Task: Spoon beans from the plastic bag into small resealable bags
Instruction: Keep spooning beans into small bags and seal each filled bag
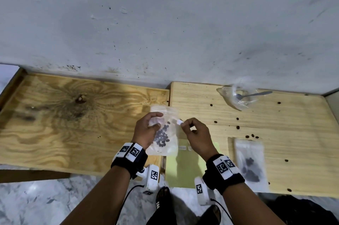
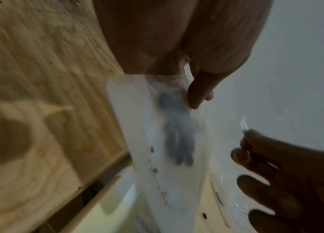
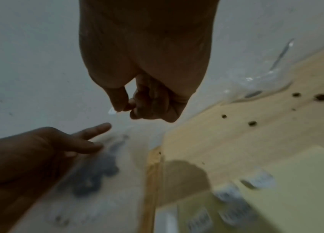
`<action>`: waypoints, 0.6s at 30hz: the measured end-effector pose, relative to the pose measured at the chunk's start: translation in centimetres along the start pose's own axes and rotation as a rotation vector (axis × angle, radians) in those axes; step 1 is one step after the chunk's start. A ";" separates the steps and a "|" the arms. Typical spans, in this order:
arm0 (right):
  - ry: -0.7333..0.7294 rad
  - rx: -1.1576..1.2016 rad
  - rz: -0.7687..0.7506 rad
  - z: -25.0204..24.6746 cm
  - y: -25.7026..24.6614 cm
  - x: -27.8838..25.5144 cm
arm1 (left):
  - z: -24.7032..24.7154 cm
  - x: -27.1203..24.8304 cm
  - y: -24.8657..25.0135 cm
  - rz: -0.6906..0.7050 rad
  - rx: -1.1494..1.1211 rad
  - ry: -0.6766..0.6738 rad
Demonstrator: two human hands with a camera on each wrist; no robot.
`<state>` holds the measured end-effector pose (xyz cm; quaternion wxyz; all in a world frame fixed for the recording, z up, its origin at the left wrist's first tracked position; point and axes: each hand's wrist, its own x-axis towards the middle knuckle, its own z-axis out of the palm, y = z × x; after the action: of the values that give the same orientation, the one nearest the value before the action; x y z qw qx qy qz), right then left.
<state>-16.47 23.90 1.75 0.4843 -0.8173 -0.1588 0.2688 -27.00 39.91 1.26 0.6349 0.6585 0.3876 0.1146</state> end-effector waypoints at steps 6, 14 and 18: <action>0.015 -0.072 -0.102 -0.6 -1.9 0.3 | 2.7 -2.1 2.5 0.024 -0.098 -0.147; 0.154 -0.181 -0.089 -1.7 -1.6 -0.9 | 3.9 -3.4 3.1 0.062 -0.121 -0.195; 0.168 -0.129 -0.080 -2.1 -1.7 -1.5 | 4.2 -3.7 3.0 0.079 -0.105 -0.203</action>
<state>-16.46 22.48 4.48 0.4525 -0.8594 -0.1672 0.1693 -25.70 34.66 4.58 0.6996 0.6472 0.2884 0.0922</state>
